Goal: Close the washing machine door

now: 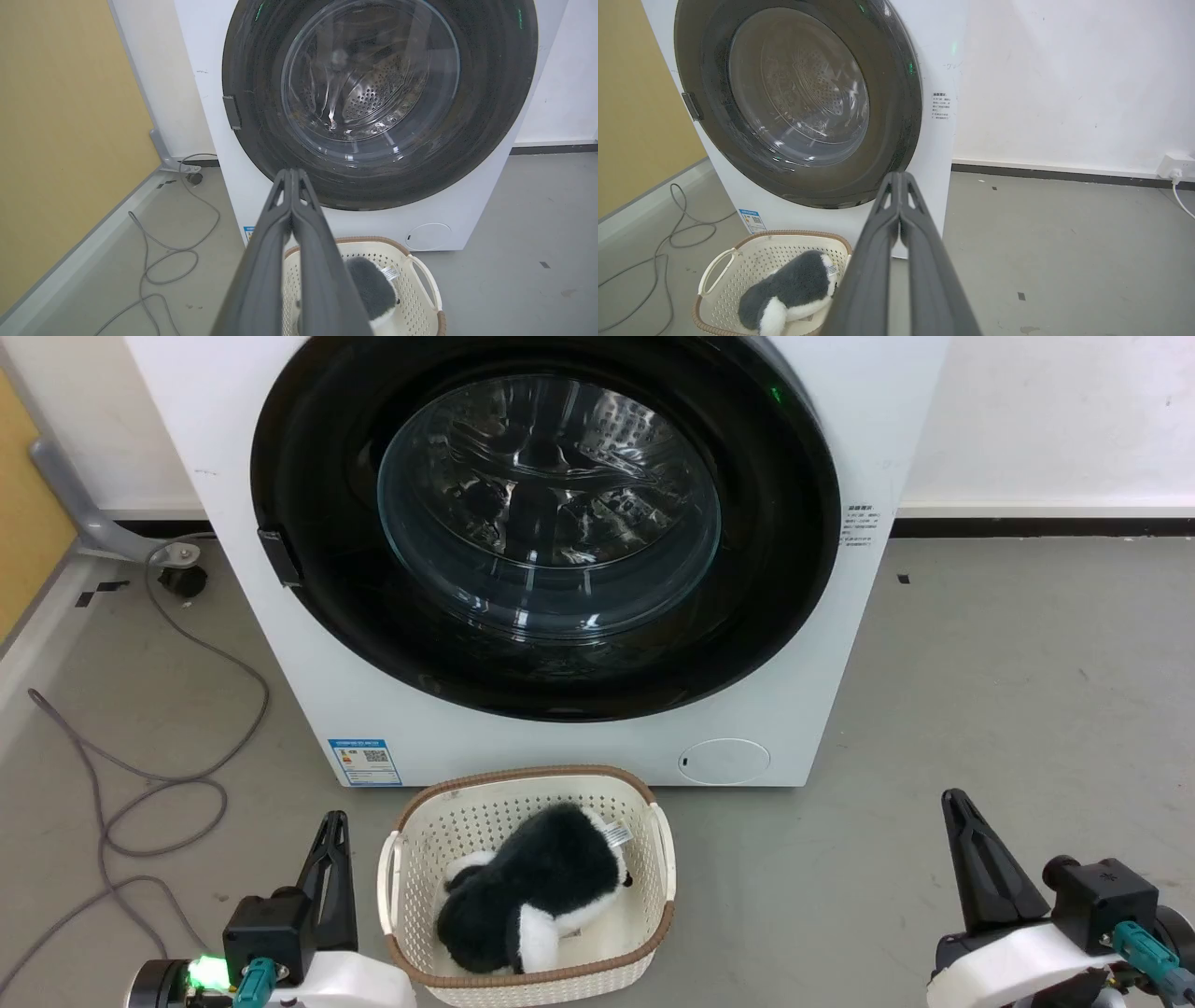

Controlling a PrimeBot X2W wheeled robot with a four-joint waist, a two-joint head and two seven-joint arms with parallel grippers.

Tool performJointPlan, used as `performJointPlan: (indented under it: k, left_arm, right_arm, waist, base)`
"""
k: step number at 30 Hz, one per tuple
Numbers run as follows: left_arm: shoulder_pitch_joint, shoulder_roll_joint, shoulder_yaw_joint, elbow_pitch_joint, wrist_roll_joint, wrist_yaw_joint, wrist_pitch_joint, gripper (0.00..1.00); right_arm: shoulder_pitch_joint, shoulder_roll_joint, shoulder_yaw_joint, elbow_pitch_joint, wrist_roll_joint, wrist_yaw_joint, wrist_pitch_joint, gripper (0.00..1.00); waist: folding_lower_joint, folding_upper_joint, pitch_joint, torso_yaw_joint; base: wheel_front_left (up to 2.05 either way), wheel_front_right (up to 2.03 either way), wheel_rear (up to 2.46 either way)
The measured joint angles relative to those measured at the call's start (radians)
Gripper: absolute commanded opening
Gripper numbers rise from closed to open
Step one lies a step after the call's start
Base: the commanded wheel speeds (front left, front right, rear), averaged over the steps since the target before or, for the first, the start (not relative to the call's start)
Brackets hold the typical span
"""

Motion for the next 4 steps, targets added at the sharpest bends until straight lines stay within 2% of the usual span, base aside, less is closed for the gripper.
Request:
performJointPlan:
  k: [4]
  left_arm:
    - [-0.002,-0.002,0.003,0.001,0.0,-0.006,0.007,0.0]
  right_arm:
    - [0.0,0.0,0.002,-0.002,-0.007,0.0,0.008,0.0]
  waist:
    - [0.0,0.0,0.001,0.002]
  base:
    - [0.0,0.0,0.0]
